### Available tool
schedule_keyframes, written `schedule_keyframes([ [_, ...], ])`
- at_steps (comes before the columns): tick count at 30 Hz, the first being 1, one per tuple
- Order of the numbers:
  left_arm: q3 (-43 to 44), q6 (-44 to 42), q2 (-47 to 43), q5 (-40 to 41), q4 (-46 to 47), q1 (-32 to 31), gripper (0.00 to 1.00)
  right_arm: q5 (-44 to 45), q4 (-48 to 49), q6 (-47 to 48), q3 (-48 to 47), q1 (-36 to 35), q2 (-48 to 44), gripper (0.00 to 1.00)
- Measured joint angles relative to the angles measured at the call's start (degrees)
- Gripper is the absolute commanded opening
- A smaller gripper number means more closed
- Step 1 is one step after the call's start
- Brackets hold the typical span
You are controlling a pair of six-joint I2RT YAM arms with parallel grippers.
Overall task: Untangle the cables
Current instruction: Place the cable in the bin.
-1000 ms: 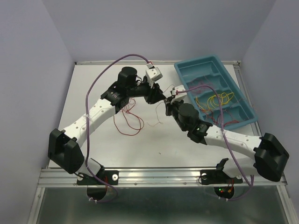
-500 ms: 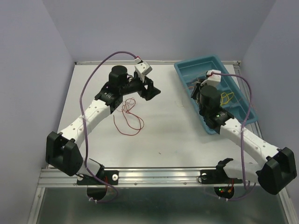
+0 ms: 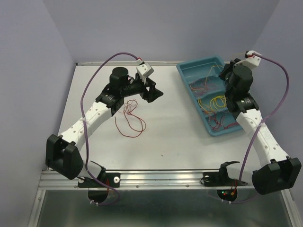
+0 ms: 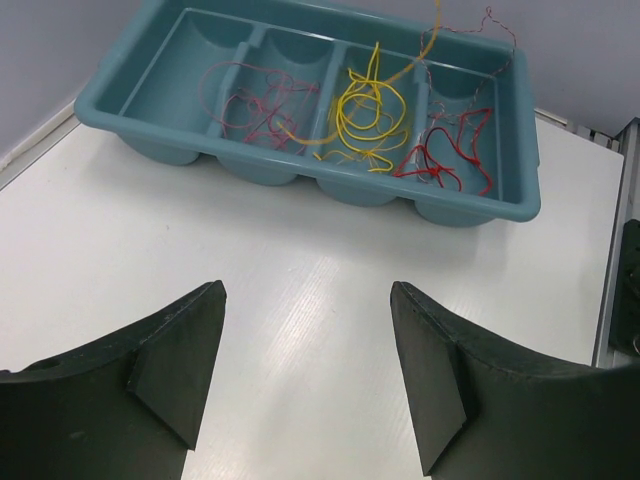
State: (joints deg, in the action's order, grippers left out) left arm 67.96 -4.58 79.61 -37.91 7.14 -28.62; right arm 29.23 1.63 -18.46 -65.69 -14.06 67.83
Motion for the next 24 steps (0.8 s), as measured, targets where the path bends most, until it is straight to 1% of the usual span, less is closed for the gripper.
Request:
schedule_keyframes([
  [4, 0.0, 0.0, 0.0, -0.4, 0.1, 0.0, 0.78, -6.5, -1.0, -2.8, -0.1, 8.5, 0.5, 0.01],
  [8, 0.0, 0.0, 0.0, -1.0, 0.3, 0.0, 0.78, -15.0, -0.9, -6.5, 0.6, 16.9, 2.6, 0.01],
  [10, 0.0, 0.0, 0.0, -1.1, 0.3, 0.0, 0.78, -18.0, -0.4, -7.8, 2.5, 19.3, 3.4, 0.01],
  [13, 0.0, 0.0, 0.0, -1.2, 0.3, 0.0, 0.78, -22.4, 0.5, -9.6, 7.3, 21.7, 5.0, 0.01],
  [18, 0.0, 0.0, 0.0, -1.4, 0.4, 0.0, 0.78, -26.4, 1.8, -11.2, 12.9, 22.7, 6.6, 0.01],
  [21, 0.0, 0.0, 0.0, -1.5, 0.3, 0.0, 0.78, -28.9, 4.0, -11.8, 14.7, 23.0, 7.6, 0.01],
  [24, 0.0, 0.0, 0.0, -1.6, 0.3, 0.0, 0.78, -32.0, 8.3, -13.1, 17.3, 23.8, 9.3, 0.00],
])
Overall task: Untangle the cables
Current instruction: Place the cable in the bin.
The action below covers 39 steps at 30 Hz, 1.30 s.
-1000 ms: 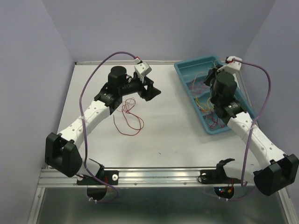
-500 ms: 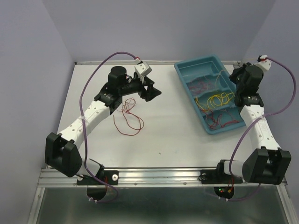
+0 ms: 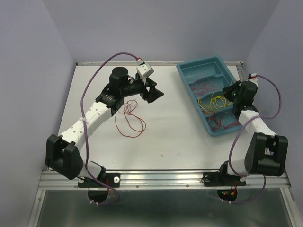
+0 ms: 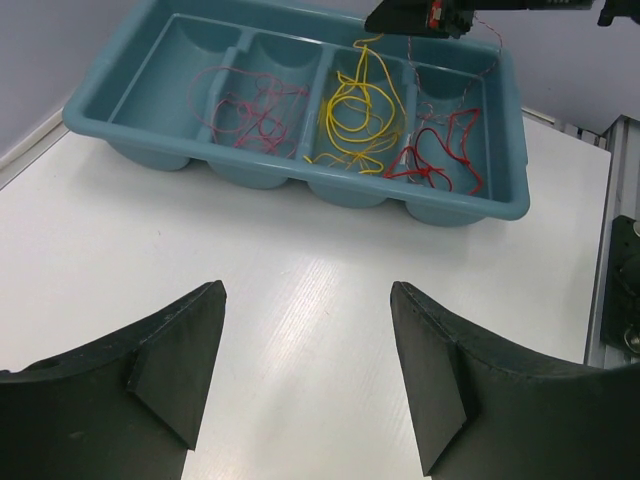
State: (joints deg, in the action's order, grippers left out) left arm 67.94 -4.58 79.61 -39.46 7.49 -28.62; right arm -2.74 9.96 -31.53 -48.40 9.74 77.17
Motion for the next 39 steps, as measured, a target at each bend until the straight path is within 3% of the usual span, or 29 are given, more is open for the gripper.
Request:
schedule_keyframes([
  [5, 0.0, 0.0, 0.0, -0.2, 0.0, 0.0, 0.78, -3.5, 4.3, -3.1, 3.5, 1.2, 5.8, 0.02],
  [7, 0.0, 0.0, 0.0, -0.2, 0.0, 0.0, 0.78, -3.7, 5.1, -4.3, 4.4, 1.4, 7.1, 0.07],
  [8, 0.0, 0.0, 0.0, -0.2, 0.0, 0.0, 0.78, -3.8, 5.3, -5.2, 5.1, 1.4, 7.9, 0.13],
  [9, 0.0, 0.0, 0.0, -0.2, 0.0, 0.0, 0.78, -3.9, 5.3, -5.7, 5.4, 1.4, 8.2, 0.36],
  [10, 0.0, 0.0, 0.0, -0.2, 0.0, 0.0, 0.78, -3.9, 5.4, -6.2, 5.8, 1.4, 8.5, 0.48],
  [13, 0.0, -0.1, 0.0, -0.2, 0.0, 0.0, 0.78, -3.7, 6.2, -7.3, 6.5, 1.4, 8.2, 0.71],
  [20, -0.1, -0.9, 0.0, 0.2, 0.0, 0.0, 0.78, 0.9, 3.7, -7.9, 8.7, 1.4, -2.1, 0.85],
  [27, 0.0, -4.7, -0.1, 3.5, -4.6, 0.0, 0.84, 4.0, -4.6, -6.6, 8.0, -2.0, -5.7, 0.87],
  [32, 0.0, -12.7, -1.2, 8.3, -12.9, 0.0, 0.87, 3.1, -6.7, -1.7, 7.6, -14.1, -9.9, 0.91],
  [35, -2.4, -16.6, -3.3, 10.7, -15.1, 1.2, 0.87, 0.5, -6.5, 2.8, 5.3, -25.4, -7.8, 0.92],
  [37, -5.0, -18.1, -5.0, 11.1, -16.2, 3.0, 0.87, -0.8, -5.1, 6.2, 3.7, -32.6, -4.1, 0.92],
  [39, -7.6, -18.5, -6.5, 9.7, -16.7, 9.3, 0.87, -1.9, -2.8, 8.6, 3.5, -38.6, -0.4, 0.93],
])
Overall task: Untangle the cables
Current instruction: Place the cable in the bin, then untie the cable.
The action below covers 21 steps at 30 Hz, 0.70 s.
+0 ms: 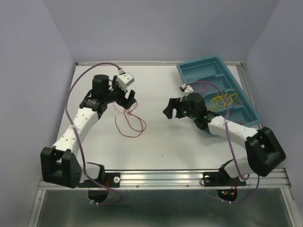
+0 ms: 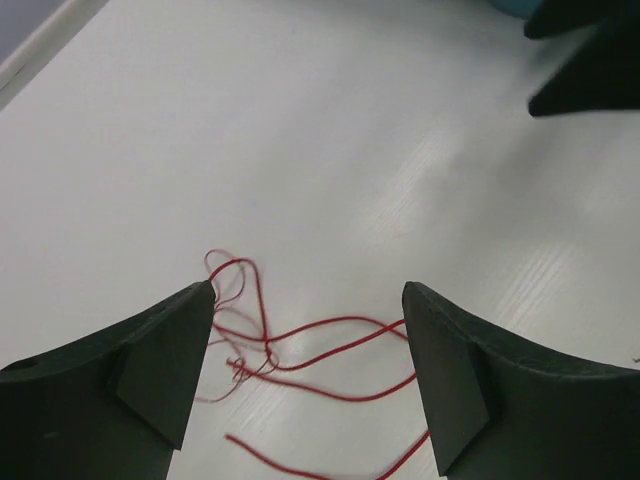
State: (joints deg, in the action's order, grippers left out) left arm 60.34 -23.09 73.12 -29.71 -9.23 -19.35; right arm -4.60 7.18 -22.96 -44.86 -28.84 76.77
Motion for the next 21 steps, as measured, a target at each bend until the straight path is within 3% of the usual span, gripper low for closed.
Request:
schedule_keyframes([
  [6, -1.5, 1.3, -0.3, -4.5, 2.7, 20.8, 0.88, -1.7, 8.0, 7.1, -2.7, -14.2, 19.3, 0.94],
  [11, -2.6, 1.5, 1.5, -8.1, 5.2, 23.6, 0.88, -2.1, 10.6, 11.7, -12.7, -19.6, 30.5, 0.92],
  [13, -3.0, 1.5, 3.5, -9.7, 5.6, 23.6, 0.87, -2.1, 11.5, 12.6, -16.5, -20.2, 32.6, 0.74],
  [14, -3.1, 1.5, 4.3, -10.3, 5.7, 23.6, 0.86, -2.0, 12.3, 13.0, -18.1, -20.2, 33.7, 0.62],
  [15, -3.2, 1.5, 5.6, -10.9, 5.7, 23.6, 0.86, -2.0, 12.9, 13.4, -19.0, -20.1, 34.4, 0.42],
  [16, -3.2, 1.5, 6.8, -11.3, 5.7, 23.6, 0.86, -2.0, 13.4, 13.4, -19.6, -20.1, 34.9, 0.34],
  [18, -3.2, 1.5, 9.0, -12.2, 5.8, 23.6, 0.86, -2.1, 13.9, 13.7, -19.6, -20.0, 35.1, 0.20],
  [21, -3.2, 1.5, 11.0, -13.1, 6.0, 23.6, 0.84, -2.2, 15.1, 14.0, -18.8, -19.9, 34.7, 0.13],
])
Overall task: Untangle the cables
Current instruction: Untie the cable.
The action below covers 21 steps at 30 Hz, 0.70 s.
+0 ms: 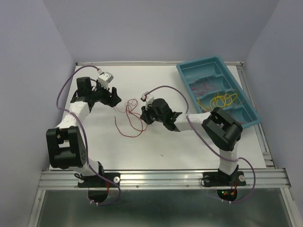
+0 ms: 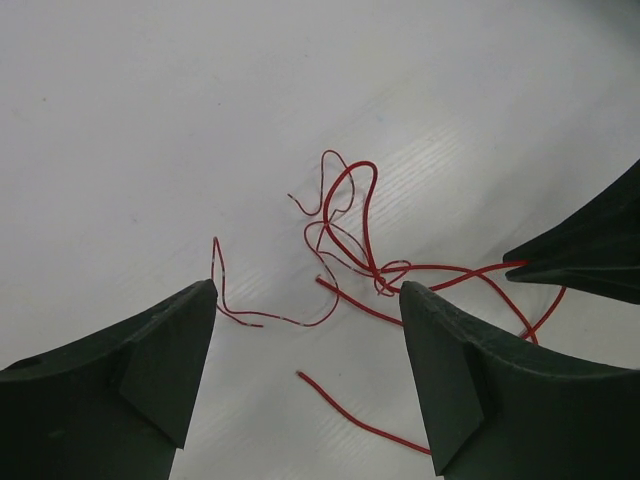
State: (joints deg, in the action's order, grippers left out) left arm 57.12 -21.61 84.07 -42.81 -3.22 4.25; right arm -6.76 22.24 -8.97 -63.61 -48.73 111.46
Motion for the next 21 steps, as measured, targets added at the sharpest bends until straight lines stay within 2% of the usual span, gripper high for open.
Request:
schedule_keyframes([
  [7, 0.4, -0.5, 4.5, -2.0, -0.5, -1.1, 0.82, -1.1, 1.2, 0.0, 4.5, 0.0, -5.2, 0.12],
  [19, 2.3, -4.6, 9.1, -3.3, -3.8, -8.8, 0.81, -2.3, 2.7, -0.1, 4.5, 0.0, -5.6, 0.12],
  [20, 2.6, -4.7, 9.6, -3.3, -4.0, -9.1, 0.78, -2.3, 2.7, -0.1, 4.5, 0.0, -5.6, 0.12],
  [21, 2.8, -4.9, 10.1, -3.2, -4.1, -9.2, 0.70, -2.3, 2.7, -0.2, 4.5, 0.0, -5.6, 0.12],
])
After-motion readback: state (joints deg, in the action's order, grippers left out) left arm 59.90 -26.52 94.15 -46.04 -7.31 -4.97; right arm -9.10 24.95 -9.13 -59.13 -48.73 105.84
